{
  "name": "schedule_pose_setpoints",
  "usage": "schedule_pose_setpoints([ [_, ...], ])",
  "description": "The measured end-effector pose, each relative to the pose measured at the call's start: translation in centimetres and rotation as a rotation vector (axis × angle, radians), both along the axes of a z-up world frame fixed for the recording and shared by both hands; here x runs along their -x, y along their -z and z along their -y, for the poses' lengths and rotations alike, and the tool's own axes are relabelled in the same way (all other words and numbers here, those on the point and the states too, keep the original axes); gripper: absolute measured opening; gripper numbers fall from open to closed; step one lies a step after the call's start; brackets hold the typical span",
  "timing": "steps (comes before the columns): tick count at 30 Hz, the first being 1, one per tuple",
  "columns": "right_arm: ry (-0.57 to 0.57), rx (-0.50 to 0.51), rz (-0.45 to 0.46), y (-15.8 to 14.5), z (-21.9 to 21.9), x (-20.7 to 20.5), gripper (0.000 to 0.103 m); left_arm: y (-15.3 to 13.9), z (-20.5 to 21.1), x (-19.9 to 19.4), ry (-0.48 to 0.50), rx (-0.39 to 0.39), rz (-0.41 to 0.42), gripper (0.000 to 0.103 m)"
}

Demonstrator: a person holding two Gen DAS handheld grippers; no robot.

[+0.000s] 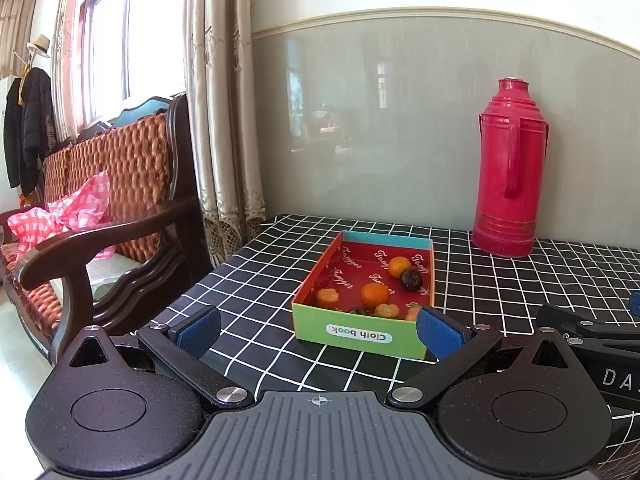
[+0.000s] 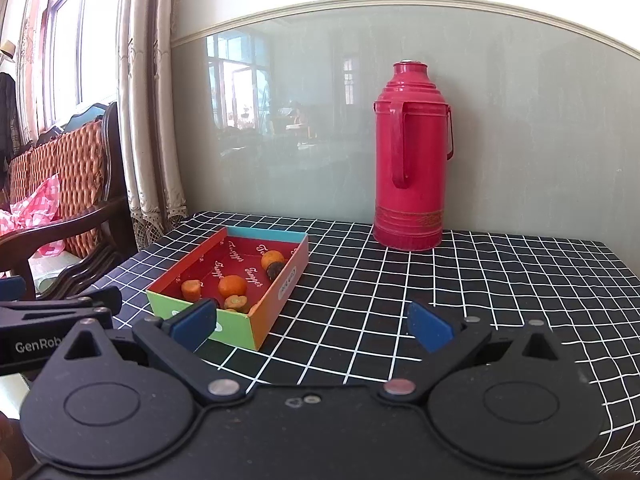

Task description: Organize fruits

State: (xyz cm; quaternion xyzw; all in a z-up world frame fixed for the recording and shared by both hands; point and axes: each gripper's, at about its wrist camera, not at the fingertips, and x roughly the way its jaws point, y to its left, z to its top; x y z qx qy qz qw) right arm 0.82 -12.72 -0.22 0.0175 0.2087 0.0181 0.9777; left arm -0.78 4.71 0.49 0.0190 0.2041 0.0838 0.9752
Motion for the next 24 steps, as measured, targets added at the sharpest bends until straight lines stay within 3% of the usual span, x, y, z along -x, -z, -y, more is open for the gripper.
schedule_pose_setpoints([
  [24, 0.015, -0.002, 0.018, -0.30, 0.16, -0.14, 0.097, 0.29, 0.10, -0.70, 0.025, 0.027, 0.018, 0.103],
])
